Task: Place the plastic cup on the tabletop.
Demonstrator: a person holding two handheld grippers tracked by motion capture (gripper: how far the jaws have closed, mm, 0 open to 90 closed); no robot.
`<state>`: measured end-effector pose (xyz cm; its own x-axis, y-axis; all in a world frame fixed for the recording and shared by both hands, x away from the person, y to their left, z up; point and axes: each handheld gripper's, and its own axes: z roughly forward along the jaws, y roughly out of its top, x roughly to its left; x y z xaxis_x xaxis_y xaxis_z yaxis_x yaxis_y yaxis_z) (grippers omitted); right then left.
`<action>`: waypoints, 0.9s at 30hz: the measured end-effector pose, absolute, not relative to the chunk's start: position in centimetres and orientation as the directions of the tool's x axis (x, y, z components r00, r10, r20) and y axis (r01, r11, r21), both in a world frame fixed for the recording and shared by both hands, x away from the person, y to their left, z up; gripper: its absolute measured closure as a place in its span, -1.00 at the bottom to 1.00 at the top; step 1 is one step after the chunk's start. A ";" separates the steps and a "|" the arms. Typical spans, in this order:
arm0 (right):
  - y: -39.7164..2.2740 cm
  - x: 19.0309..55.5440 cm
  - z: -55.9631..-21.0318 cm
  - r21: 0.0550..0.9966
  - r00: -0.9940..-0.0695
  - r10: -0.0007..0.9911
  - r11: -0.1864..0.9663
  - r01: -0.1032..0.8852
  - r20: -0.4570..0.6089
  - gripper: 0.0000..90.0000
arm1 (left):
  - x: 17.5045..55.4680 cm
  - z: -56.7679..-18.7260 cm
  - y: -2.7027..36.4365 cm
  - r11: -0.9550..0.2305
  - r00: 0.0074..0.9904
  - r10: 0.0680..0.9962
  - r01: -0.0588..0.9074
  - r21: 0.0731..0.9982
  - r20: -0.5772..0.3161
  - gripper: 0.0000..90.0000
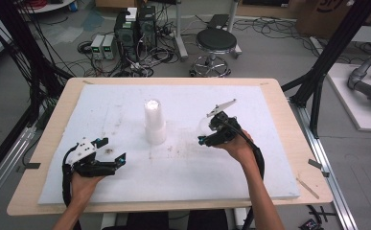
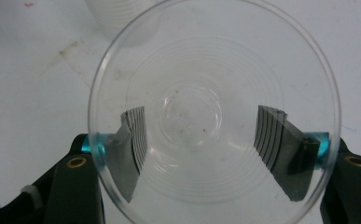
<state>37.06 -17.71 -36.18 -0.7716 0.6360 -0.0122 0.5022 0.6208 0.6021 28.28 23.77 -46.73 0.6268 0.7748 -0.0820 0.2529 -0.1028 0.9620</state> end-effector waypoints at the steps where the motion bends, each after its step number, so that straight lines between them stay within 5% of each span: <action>1: -17.5 37.2 -36.4 0.590 -0.768 0.640 0.628 0.507 -0.021 -0.22 | 28.3 -46.7 23.8 -0.106 0.629 0.773 0.254 0.962 -0.081 -0.85; 15: -15.7 39.1 -38.6 0.443 -0.764 0.641 0.706 0.552 -0.069 -0.22 | 28.4 -46.9 23.6 -0.111 0.639 0.764 0.267 0.957 -0.090 -0.85; 27: -14.5 40.1 -39.5 0.433 -0.769 0.634 0.717 0.546 -0.082 -0.21 | 28.4 -46.9 23.5 -0.115 0.639 0.764 0.268 0.956 -0.087 -0.85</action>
<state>40.06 -14.50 -39.47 -0.7687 0.6344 -0.0817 0.5461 0.7174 0.4326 28.42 23.52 -46.92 0.6389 0.7643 -0.0869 0.2682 -0.1155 0.9564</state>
